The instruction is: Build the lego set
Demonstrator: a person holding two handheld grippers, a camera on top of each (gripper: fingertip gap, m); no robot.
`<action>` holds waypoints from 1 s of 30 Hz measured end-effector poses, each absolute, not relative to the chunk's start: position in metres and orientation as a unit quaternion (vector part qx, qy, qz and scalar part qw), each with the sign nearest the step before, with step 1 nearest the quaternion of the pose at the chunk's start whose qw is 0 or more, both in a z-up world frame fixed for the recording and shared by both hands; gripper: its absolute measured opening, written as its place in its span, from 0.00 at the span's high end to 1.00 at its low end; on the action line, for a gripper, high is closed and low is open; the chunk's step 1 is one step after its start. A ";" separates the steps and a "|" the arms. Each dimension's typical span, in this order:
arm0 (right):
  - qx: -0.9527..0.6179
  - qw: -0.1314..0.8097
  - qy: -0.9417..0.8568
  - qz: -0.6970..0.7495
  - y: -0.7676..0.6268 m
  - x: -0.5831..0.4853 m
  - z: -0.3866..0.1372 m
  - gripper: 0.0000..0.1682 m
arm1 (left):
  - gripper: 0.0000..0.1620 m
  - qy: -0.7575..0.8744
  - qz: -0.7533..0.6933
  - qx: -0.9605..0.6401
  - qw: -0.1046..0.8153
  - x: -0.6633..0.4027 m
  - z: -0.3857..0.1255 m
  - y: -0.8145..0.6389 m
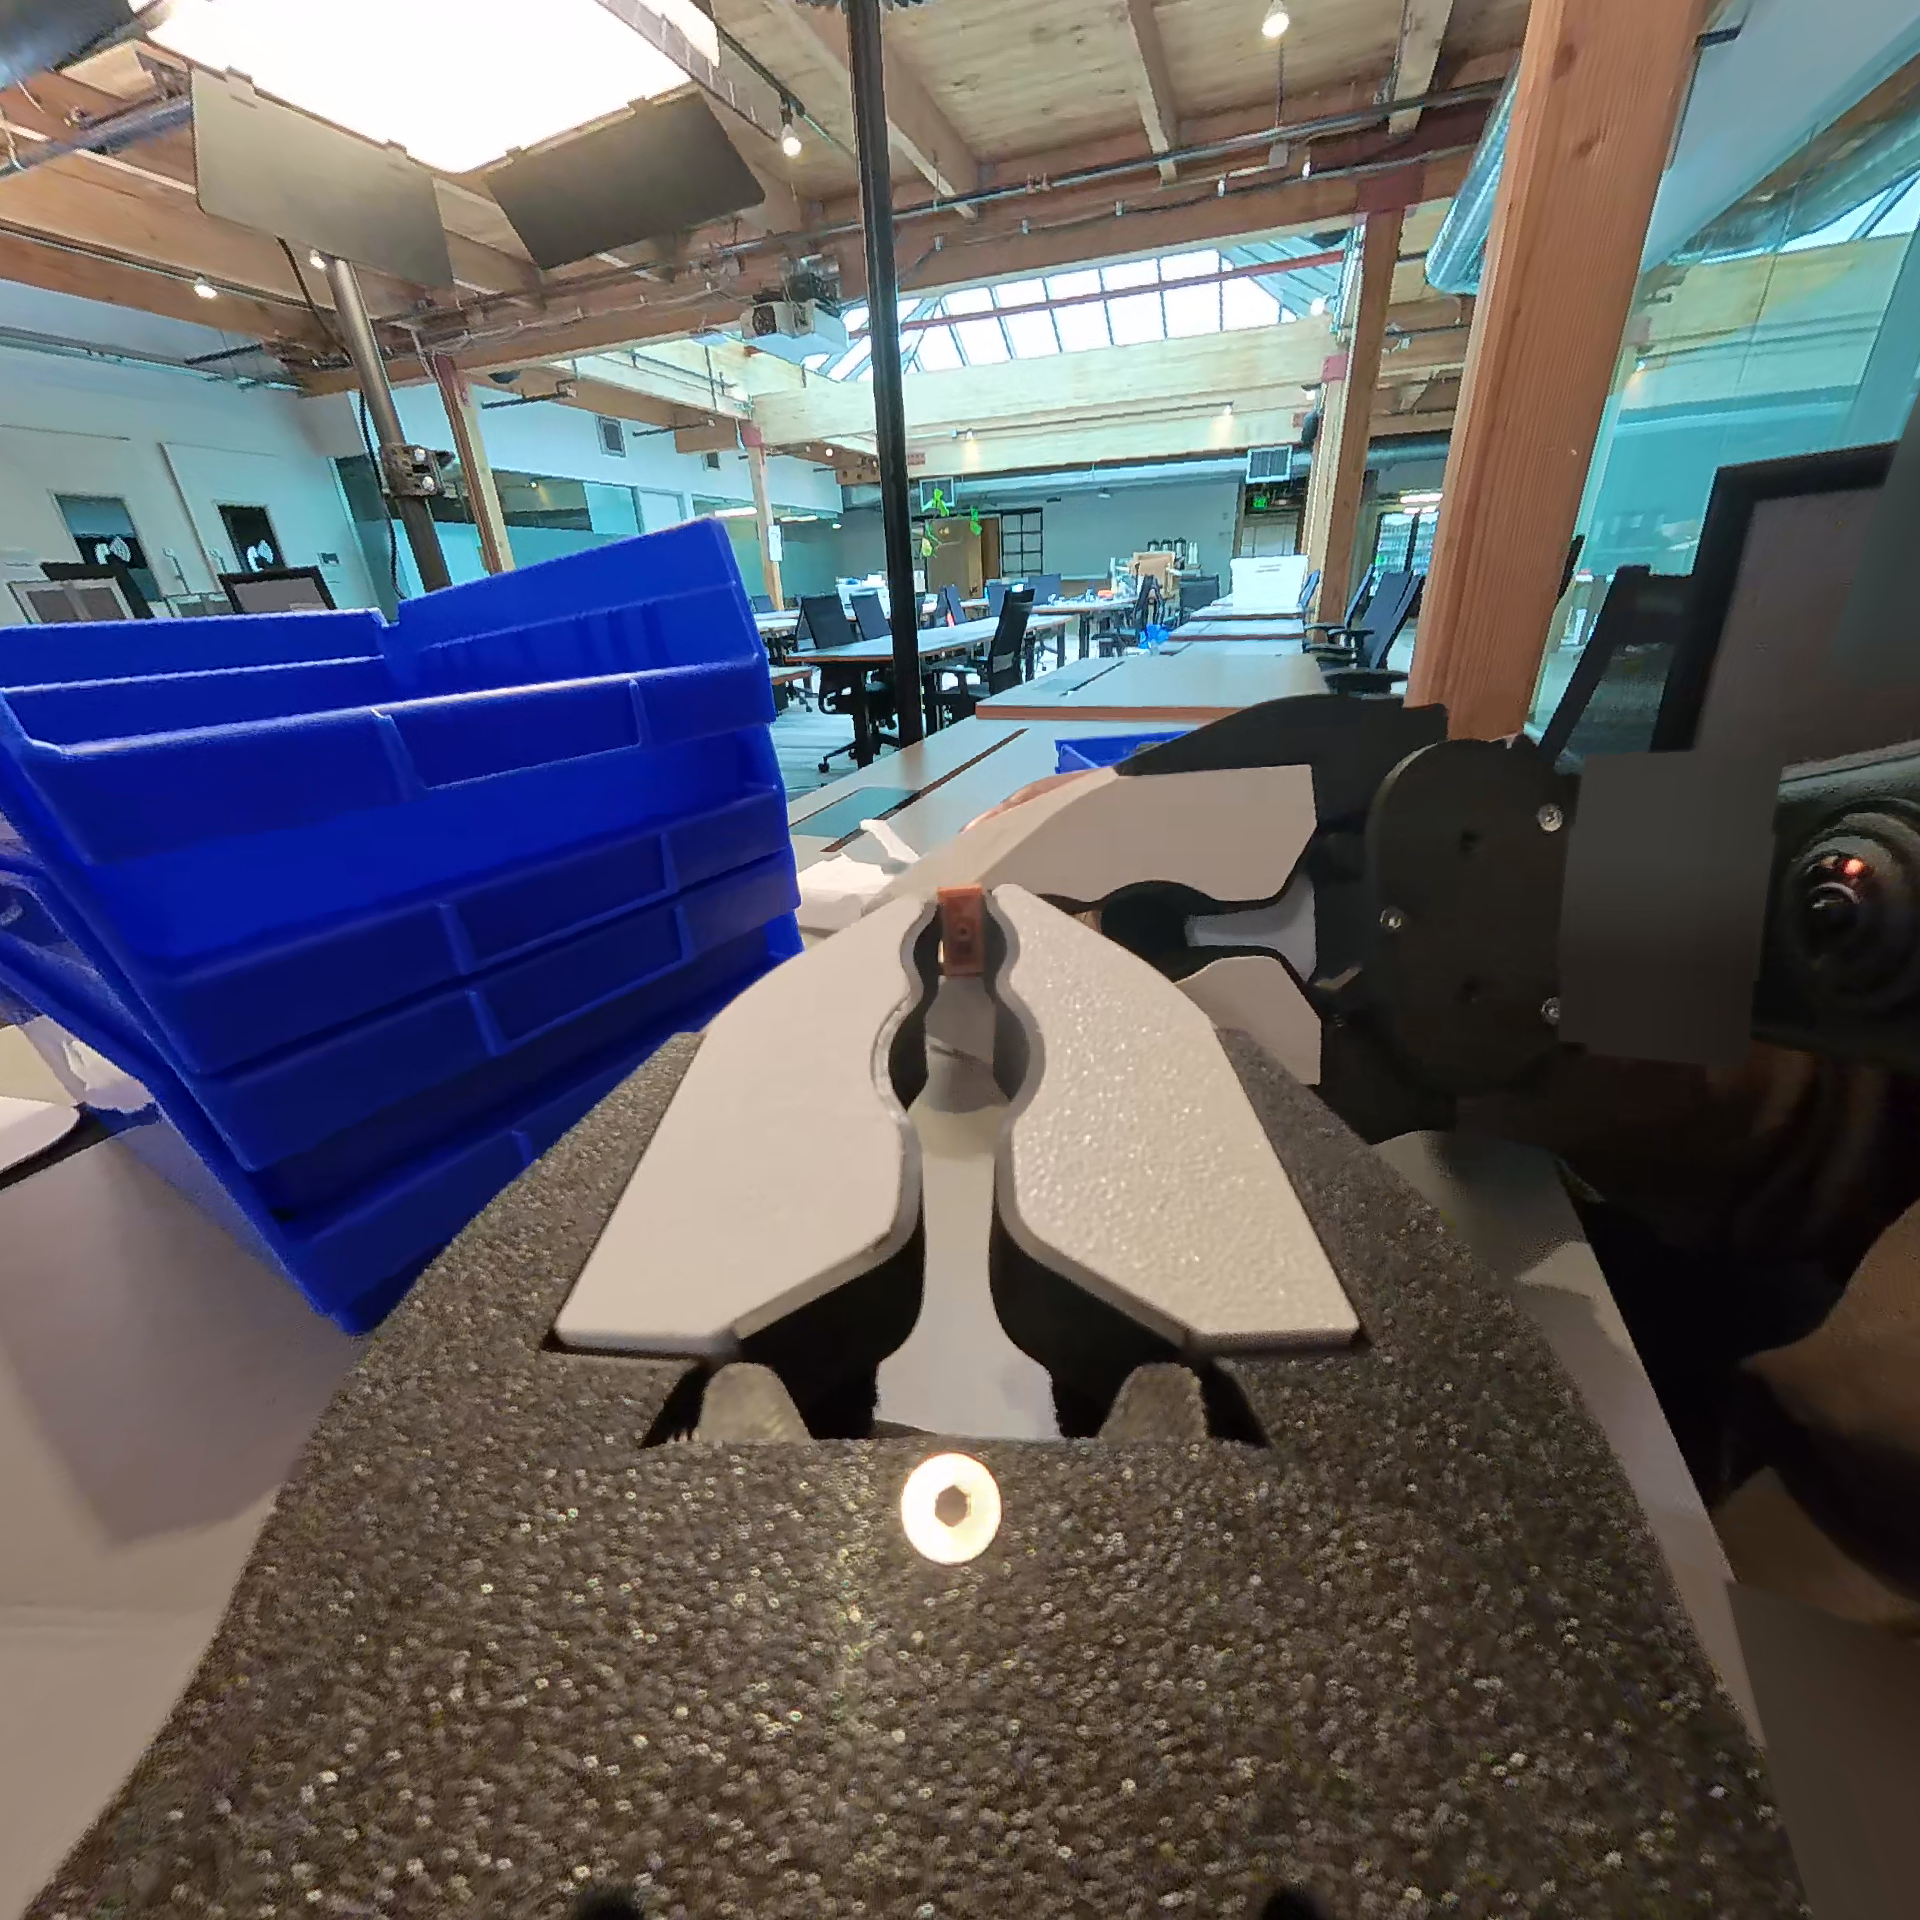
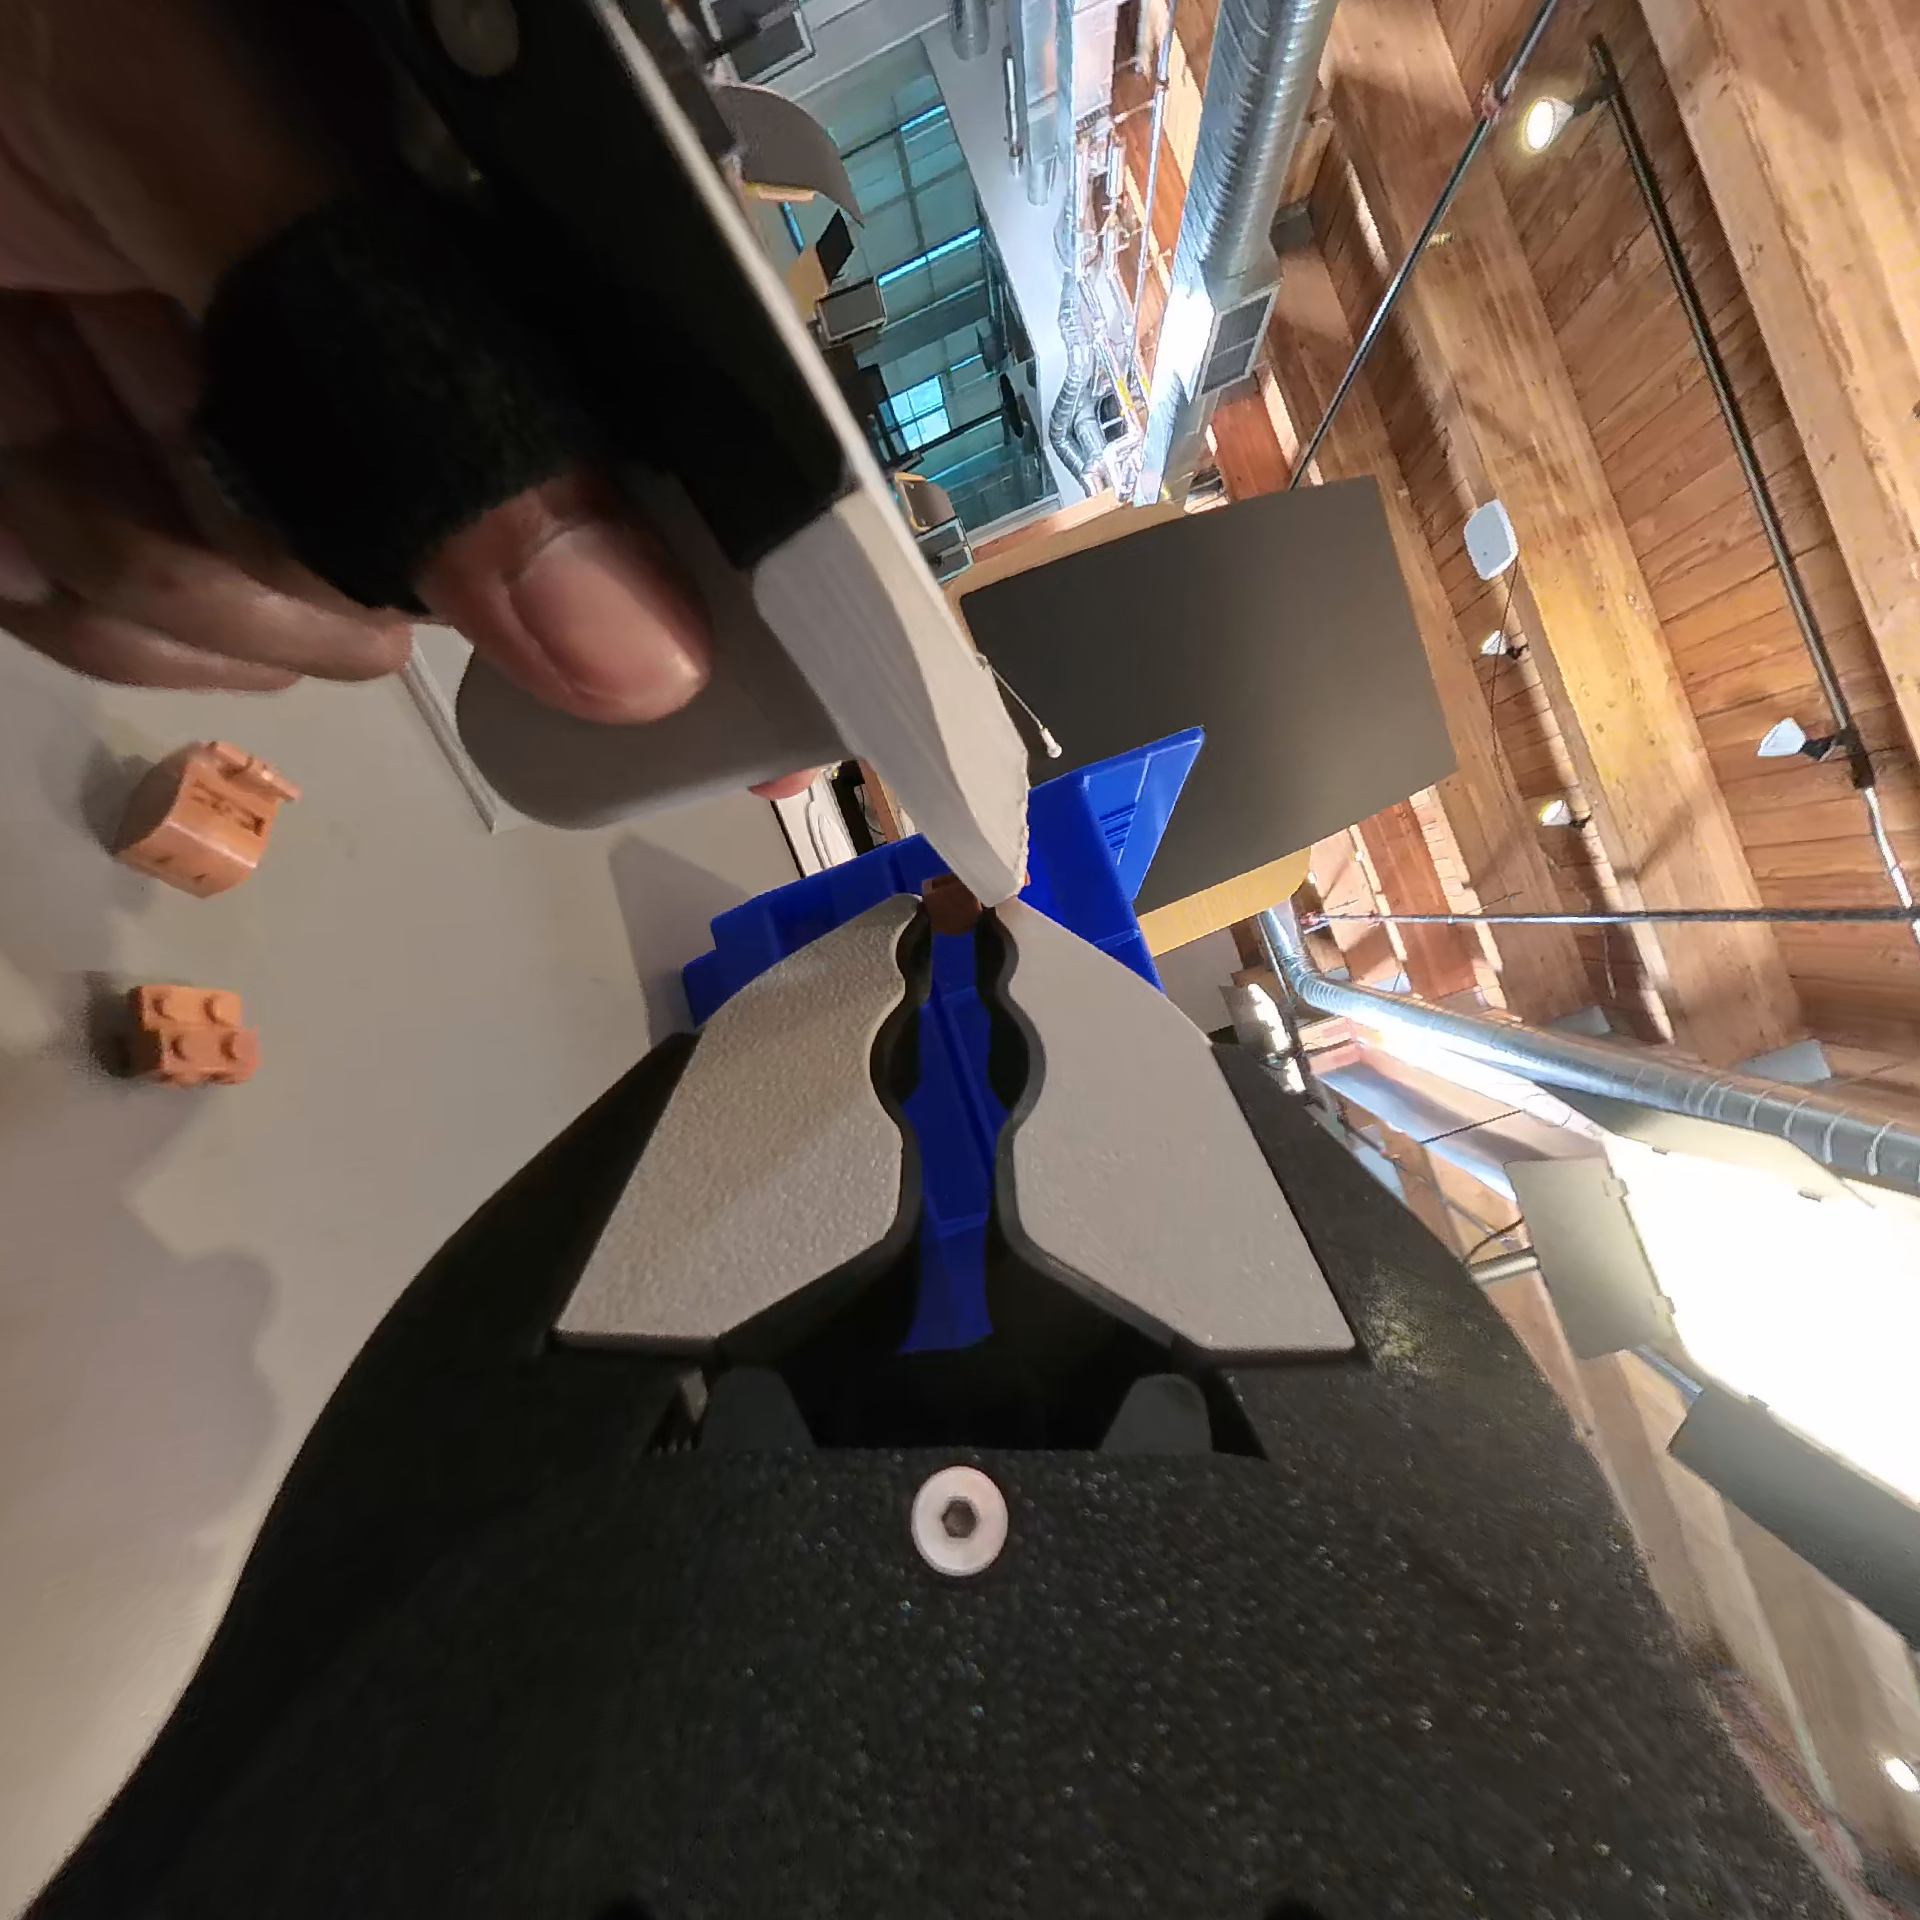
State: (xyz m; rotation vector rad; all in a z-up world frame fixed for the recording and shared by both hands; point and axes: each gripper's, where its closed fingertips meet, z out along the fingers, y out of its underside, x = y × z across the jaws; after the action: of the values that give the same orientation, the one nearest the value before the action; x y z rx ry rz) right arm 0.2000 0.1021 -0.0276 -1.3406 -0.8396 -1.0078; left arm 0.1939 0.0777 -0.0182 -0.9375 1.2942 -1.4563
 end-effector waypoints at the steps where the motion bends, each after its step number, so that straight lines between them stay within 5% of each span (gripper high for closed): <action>1: -0.576 0.595 -0.358 -0.430 0.101 0.199 -0.026 0.95 | 0.96 0.525 -0.599 -0.379 0.471 0.193 -0.016 0.077; 26: -0.572 0.639 -0.350 -0.377 0.095 0.190 -0.019 0.96 | 0.96 0.514 -0.643 -0.344 0.451 0.184 -0.010 0.068; 30: -0.602 0.665 -0.354 -0.265 0.089 0.183 -0.021 0.95 | 0.96 0.532 -0.642 -0.317 0.451 0.179 -0.006 0.068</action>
State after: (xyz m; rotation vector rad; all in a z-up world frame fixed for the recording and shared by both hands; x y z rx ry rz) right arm 0.1834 0.0890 -0.0214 -1.3599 -0.7998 -0.5988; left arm 0.1787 0.0678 -0.0064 -0.7829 1.3149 -1.5874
